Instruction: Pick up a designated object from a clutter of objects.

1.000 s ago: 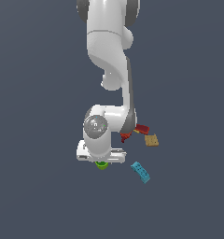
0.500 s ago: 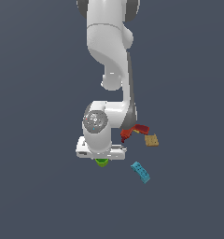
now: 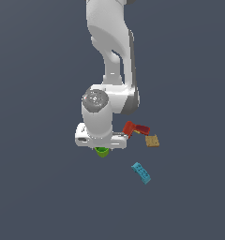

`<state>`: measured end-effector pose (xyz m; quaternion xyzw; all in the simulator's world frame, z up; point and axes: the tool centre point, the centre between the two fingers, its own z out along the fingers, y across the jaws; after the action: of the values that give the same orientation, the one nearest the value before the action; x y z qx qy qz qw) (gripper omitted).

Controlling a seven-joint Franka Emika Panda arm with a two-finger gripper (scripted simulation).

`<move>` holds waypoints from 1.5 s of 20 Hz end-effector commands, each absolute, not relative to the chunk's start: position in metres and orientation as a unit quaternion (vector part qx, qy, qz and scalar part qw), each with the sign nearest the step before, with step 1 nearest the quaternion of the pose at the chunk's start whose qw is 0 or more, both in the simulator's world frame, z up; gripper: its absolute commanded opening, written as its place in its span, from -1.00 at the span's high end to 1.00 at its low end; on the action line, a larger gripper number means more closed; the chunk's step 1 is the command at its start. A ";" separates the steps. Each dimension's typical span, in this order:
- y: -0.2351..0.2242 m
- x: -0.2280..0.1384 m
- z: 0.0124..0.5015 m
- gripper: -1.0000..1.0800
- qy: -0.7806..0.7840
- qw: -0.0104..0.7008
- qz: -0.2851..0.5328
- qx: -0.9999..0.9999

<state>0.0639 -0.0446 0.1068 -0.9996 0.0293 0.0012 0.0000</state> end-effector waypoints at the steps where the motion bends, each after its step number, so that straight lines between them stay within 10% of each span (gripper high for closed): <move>1: -0.044 0.054 0.126 1.00 0.029 0.000 0.000 -1.000; 30: -0.041 -0.081 0.365 1.00 0.029 0.000 0.000 -1.000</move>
<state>-0.0739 -0.0407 0.3530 -0.9996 0.0294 0.0001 0.0001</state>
